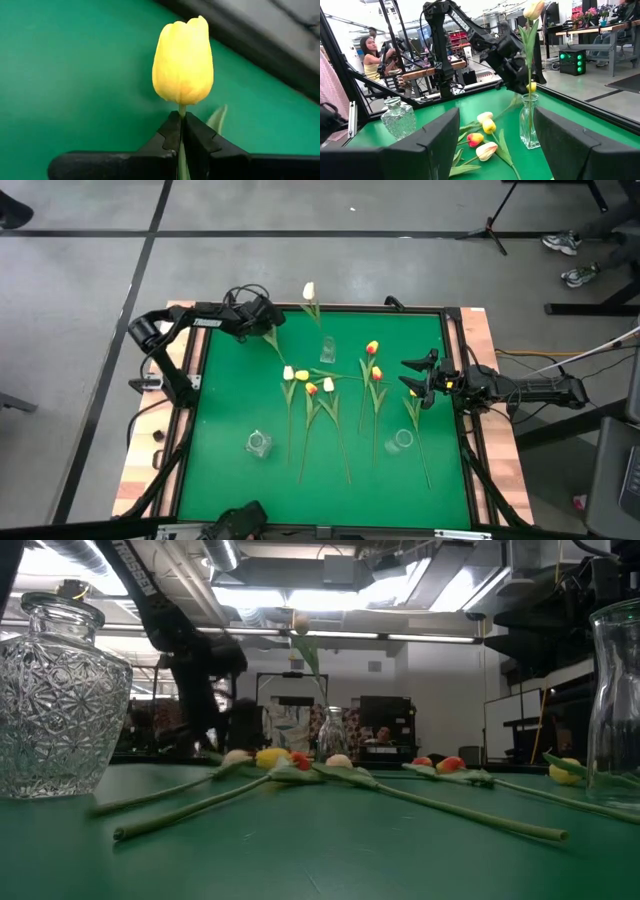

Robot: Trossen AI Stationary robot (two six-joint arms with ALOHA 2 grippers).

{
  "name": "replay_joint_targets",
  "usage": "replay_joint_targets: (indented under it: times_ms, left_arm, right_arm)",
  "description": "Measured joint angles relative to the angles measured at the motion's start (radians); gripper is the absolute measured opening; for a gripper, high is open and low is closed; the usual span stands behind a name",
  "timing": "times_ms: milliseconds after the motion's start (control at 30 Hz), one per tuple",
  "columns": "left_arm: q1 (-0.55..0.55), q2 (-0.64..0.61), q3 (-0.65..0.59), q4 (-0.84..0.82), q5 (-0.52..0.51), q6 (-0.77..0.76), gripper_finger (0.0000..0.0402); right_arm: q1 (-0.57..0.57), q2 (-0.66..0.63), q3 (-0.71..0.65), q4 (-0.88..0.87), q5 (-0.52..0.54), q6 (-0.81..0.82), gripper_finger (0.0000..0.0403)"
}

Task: Sort flowers into vase by color
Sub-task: Put the top left yellow tulip into the bottom left transparent vase

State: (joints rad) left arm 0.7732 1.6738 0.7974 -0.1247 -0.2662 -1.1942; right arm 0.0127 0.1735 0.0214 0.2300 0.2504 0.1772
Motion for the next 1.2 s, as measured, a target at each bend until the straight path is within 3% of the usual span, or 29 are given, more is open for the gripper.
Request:
replay_joint_targets:
  times_ms: [267,633,967,1200]
  left_arm:
    - [-0.008,-0.138,0.001,0.062,-0.059,0.092,0.0008]
    - [-0.087,-0.404,0.002,0.075,-0.086,0.362,0.0008]
    - [-0.303,-0.659,0.004,0.071,-0.053,0.562,0.0008]
    - [-0.506,-0.77,0.004,0.075,-0.053,0.581,0.0008]
  right_arm:
    - [0.0,0.0,0.0,-0.001,0.0,0.0,0.0253]
    - [0.0,0.0,0.0,-0.001,0.0,0.0,0.0253]
    - [0.0,0.0,0.0,-0.002,0.0,0.001,0.0253]
    - [0.0,0.0,0.0,-0.002,0.0,0.027,0.0253]
